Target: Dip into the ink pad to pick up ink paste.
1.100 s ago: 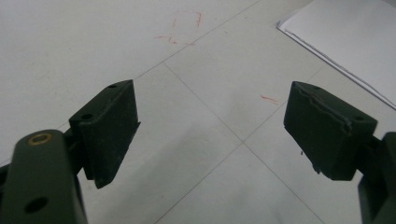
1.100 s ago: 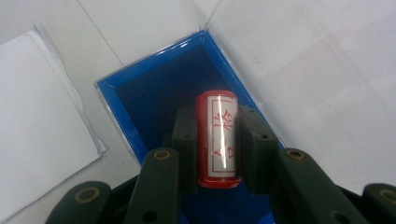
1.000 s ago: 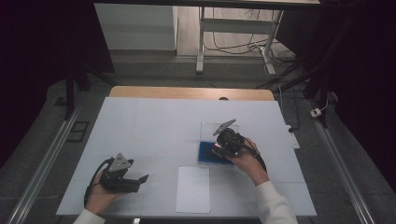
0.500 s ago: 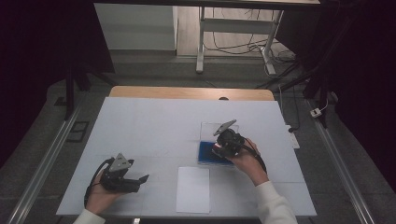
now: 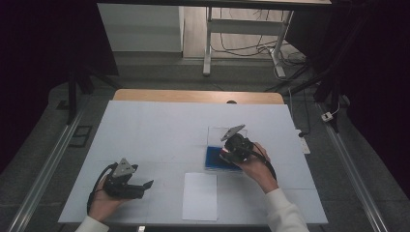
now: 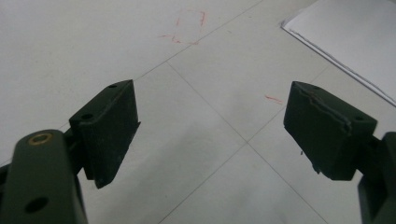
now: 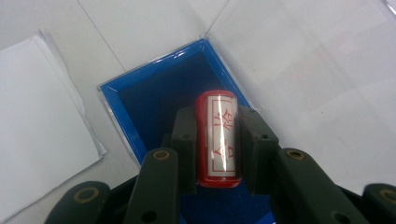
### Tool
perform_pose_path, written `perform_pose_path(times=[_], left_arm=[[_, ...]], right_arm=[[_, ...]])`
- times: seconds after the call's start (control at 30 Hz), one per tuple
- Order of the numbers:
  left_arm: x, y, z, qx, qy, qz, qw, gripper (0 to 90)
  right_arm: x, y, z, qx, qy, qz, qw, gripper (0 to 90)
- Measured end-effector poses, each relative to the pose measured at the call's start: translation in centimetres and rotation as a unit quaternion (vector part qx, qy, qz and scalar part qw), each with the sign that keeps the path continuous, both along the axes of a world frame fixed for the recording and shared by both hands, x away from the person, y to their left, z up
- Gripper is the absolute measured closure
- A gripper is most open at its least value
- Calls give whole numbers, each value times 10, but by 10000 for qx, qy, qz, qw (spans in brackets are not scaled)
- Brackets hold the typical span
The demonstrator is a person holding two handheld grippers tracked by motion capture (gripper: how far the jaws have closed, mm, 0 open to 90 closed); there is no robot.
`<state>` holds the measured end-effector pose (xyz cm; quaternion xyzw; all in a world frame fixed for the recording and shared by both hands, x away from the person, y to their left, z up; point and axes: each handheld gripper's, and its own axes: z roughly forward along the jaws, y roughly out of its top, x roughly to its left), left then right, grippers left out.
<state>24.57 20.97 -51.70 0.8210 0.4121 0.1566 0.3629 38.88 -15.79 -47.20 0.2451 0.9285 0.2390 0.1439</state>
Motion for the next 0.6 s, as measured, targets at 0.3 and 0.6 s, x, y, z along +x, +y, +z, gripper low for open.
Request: perform_pose_path(times=[0.3, 0.6], left_arm=[[0, 1, 0, -26, -16, -15, 10000, 180], [0, 0, 0, -1, -8, -21, 10000, 180]], right_arm=[[-6, -4, 12, 206, -227, 39, 9995, 693], [-13, -12, 23, 507, -310, 85, 9982, 692]])
